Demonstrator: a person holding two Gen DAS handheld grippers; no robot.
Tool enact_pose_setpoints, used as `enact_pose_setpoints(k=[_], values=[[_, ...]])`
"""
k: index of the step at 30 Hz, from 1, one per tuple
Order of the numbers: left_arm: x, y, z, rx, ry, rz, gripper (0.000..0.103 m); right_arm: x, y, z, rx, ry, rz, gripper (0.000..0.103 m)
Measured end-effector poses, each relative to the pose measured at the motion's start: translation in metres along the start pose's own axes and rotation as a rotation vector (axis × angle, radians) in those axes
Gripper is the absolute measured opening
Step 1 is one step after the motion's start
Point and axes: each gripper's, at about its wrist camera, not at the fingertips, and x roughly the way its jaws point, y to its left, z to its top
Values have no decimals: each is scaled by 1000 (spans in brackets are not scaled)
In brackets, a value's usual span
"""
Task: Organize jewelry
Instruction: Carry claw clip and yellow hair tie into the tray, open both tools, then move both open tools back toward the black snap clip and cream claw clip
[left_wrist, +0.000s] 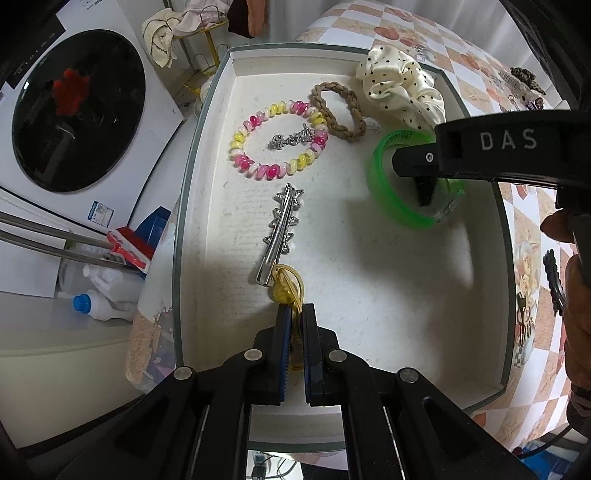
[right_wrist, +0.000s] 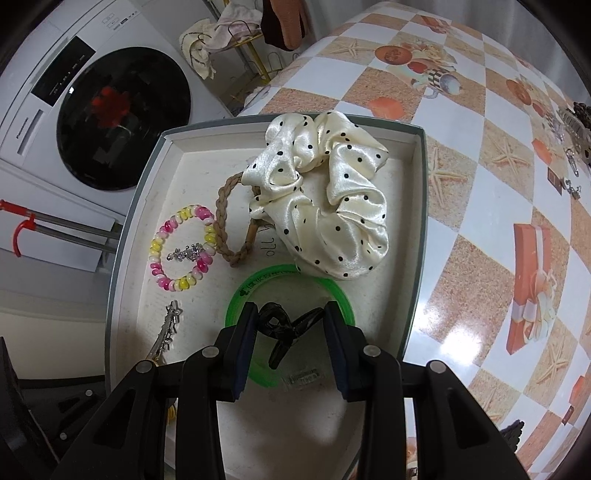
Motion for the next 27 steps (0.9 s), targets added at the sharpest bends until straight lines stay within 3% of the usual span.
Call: enact_pose_setpoints(k=[4, 13, 22, 23, 24, 25, 27], values=[[-2, -1, -1, 0, 4, 14, 10, -4, -1, 0, 11, -4, 28, 58], [-14, 5, 1, -6, 1, 8, 10, -45, -8, -7, 61, -61, 60, 64], [-22, 4, 8, 5, 15, -17, 12, -86, -52, -42, 169, -76, -14, 71], [-22, 2, 8, 12, 19, -18, 24, -90, -58, -47, 184, -74, -25, 73], [-23, 1, 8, 15, 21, -19, 79, -94, -66, -53, 204, -70, -36, 74], [-26, 0, 8, 12, 12, 3, 103, -97, -71, -59, 223, -65, -45, 75], [-35, -3, 8, 30, -32, 33, 103, -102, -85, -71, 267, -55, -61, 77]])
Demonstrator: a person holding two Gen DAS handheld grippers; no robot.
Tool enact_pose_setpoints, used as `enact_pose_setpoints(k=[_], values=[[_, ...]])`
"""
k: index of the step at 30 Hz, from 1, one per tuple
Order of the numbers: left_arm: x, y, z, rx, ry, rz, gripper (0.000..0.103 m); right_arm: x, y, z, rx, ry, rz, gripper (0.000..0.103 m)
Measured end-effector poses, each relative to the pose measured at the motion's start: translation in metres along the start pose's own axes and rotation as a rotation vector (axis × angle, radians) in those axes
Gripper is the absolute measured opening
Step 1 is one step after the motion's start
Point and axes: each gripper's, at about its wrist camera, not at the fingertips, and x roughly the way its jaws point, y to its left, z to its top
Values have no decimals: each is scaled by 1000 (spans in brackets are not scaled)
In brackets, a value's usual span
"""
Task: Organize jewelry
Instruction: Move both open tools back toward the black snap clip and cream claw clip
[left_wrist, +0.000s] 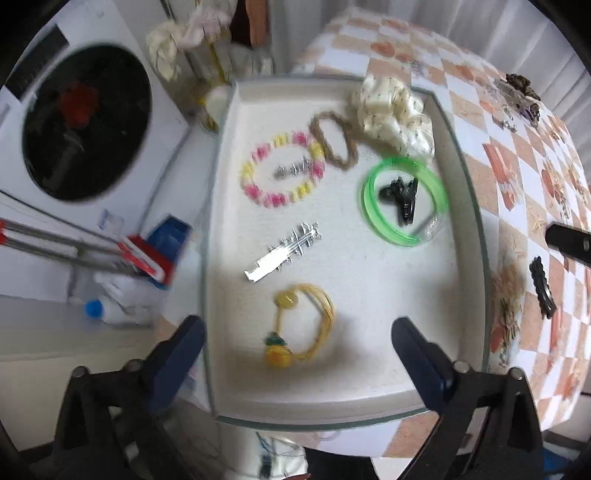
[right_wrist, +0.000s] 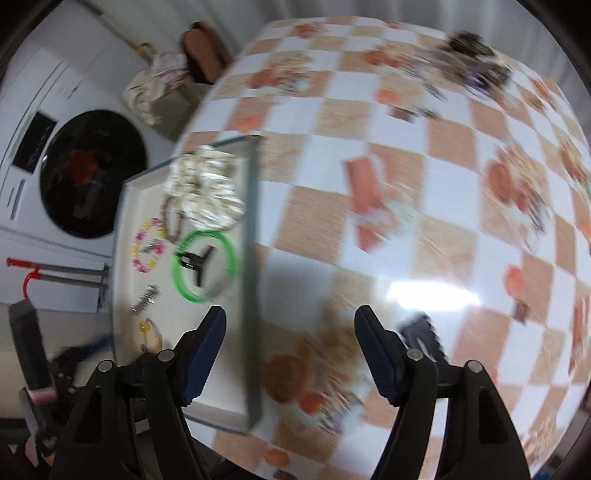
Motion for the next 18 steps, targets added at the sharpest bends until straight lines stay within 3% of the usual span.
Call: enact_pose_setpoints(k=[12, 18], values=[[-24, -24, 9, 99, 2, -52, 103, -31, -61, -41, 135, 40, -117, 81], [-40, -58, 5, 184, -1, -110, 103, -31, -75, -51, 137, 67, -155, 81]])
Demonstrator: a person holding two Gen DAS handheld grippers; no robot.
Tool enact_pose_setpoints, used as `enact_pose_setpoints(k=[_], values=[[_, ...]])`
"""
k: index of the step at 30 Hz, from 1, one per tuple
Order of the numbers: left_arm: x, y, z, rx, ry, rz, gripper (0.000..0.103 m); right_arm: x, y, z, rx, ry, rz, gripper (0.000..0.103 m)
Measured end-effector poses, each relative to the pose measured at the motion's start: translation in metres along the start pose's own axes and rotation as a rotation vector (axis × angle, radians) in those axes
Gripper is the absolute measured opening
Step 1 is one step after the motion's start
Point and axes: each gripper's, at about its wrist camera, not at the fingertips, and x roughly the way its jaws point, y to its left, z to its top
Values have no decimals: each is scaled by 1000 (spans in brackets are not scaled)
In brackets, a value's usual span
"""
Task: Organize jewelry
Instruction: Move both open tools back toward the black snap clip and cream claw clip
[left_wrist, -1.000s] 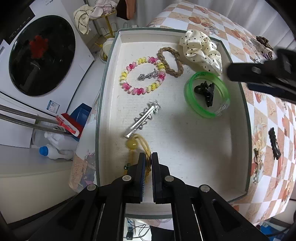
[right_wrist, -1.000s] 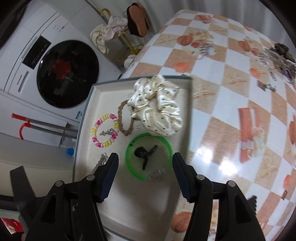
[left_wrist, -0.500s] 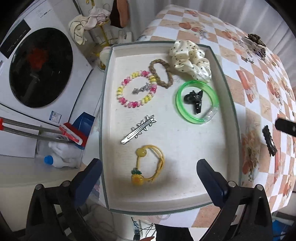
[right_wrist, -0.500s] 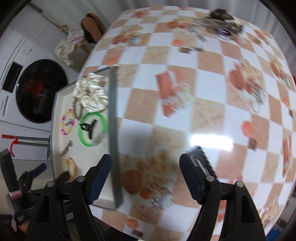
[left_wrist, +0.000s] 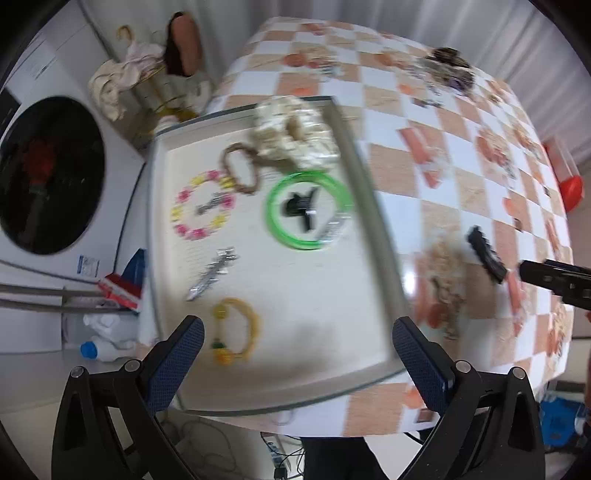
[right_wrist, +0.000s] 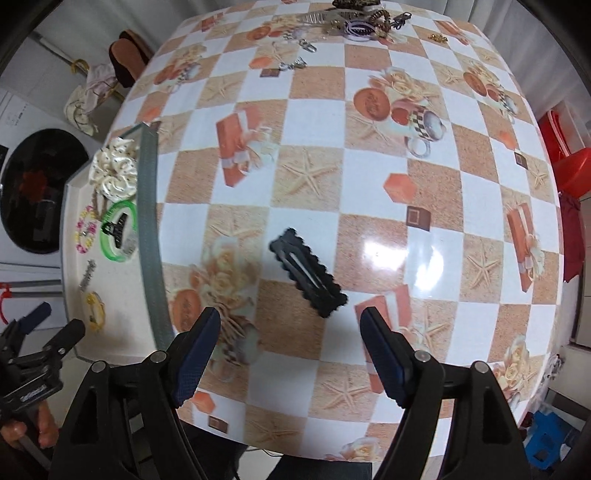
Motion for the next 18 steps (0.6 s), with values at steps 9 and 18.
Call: enact_pose_setpoints(k=[9, 18], values=[[-2, -59, -6, -51, 14, 29, 103, 24, -13, 11, -141, 43, 3, 81], [-2, -102, -22, -183, 8, 63, 103, 47, -16, 19, -309, 72, 35, 81]])
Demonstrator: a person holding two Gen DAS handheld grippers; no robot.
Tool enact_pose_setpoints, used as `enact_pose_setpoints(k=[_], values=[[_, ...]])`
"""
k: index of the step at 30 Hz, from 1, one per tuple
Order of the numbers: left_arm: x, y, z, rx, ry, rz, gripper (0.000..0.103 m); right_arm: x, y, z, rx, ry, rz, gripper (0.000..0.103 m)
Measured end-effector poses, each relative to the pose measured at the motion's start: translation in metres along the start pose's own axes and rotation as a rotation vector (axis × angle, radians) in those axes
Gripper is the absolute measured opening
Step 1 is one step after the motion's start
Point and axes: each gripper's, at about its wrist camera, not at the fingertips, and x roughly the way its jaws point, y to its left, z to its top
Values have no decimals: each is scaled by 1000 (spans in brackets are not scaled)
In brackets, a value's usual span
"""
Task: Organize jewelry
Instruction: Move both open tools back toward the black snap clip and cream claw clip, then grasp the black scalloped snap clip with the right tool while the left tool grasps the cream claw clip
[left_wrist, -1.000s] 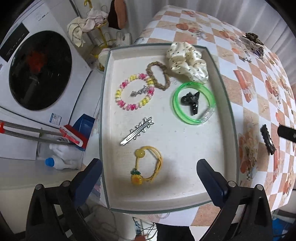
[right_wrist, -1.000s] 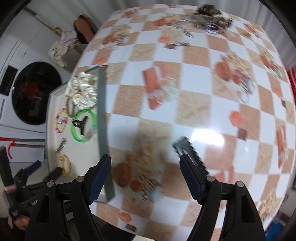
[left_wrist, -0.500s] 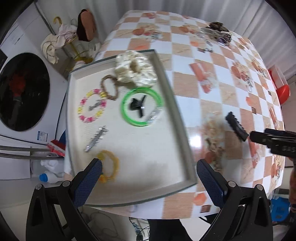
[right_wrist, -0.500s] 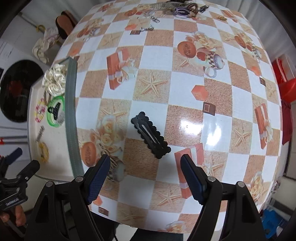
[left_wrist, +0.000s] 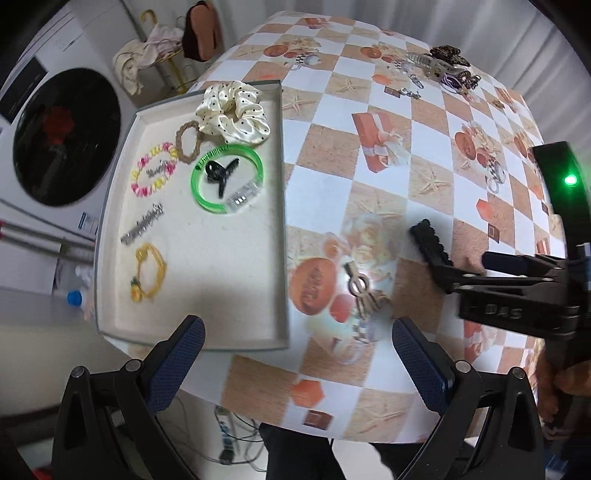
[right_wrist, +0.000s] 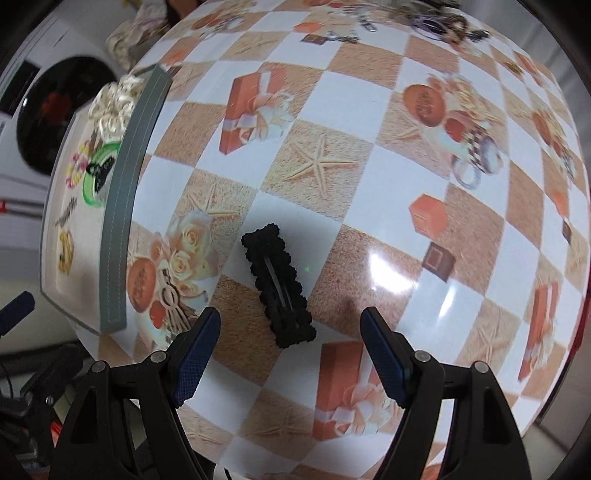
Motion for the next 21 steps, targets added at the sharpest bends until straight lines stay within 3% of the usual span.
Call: enact_pose_setpoints(k=[2, 4, 12, 17, 19, 21], values=[[0, -8, -4, -13, 1, -2, 103, 6, 1, 1, -29, 5, -8, 81], [2, -15, -7, -12, 8, -5, 95, 11, 1, 2, -44, 7, -13, 80], [19, -30, -13, -23, 38, -31, 95, 25, 16, 4, -136, -15, -77, 69], [30, -37, -11, -27, 46, -42, 95, 27, 26, -1, -199, -36, -149, 51], [34, -39, -8, -26, 47, -47, 83, 24, 24, -8, -203, -43, -151, 43], [40, -42, -6, -20, 59, -48, 83, 22, 19, -10, -194, -46, -143, 39]])
